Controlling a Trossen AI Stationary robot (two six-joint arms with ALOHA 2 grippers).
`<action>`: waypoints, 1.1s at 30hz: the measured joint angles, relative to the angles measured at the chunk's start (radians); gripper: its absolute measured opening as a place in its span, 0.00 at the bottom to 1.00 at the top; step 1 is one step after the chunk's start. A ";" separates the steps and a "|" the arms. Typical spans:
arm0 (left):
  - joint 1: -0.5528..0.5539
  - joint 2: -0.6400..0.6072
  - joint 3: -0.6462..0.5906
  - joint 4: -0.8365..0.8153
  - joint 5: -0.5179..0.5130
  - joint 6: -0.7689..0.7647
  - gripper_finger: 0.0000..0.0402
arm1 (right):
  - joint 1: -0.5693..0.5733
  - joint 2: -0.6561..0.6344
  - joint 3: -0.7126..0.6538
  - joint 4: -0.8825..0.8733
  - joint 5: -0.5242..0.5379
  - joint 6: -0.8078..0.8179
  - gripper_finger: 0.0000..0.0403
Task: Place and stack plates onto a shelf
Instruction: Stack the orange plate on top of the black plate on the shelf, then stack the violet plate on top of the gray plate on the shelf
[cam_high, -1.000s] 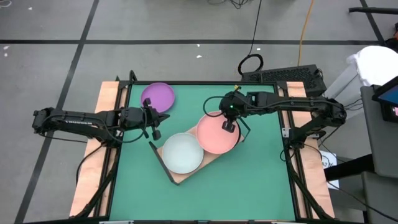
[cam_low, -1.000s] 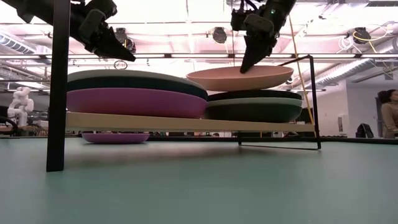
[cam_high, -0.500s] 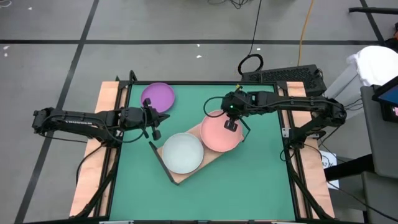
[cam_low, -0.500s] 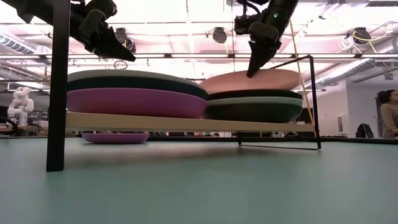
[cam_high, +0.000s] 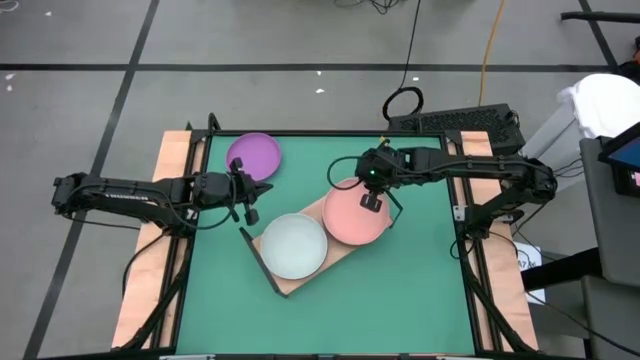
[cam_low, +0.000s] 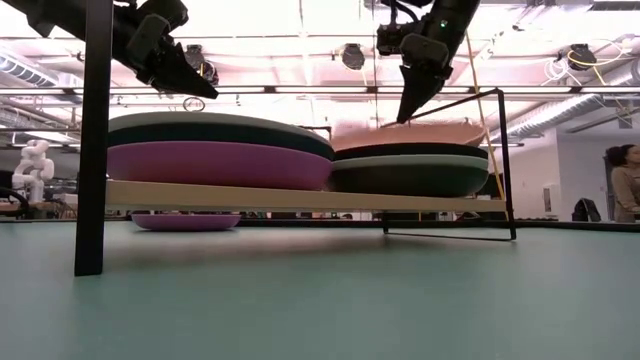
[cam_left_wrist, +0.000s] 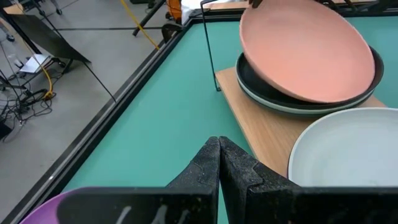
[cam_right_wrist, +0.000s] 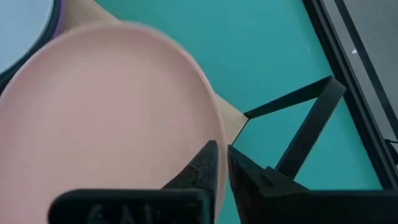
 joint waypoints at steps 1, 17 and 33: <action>0.000 0.000 0.000 0.000 0.000 0.000 0.01 | 0.000 0.000 0.000 0.000 -0.001 0.001 0.06; 0.000 0.000 0.000 0.000 0.000 -0.002 0.01 | 0.041 -0.009 0.000 -0.023 -0.005 0.039 0.30; 0.079 0.001 0.000 -0.108 -0.145 -0.203 0.07 | 0.404 -0.226 -0.263 0.290 0.082 0.015 0.21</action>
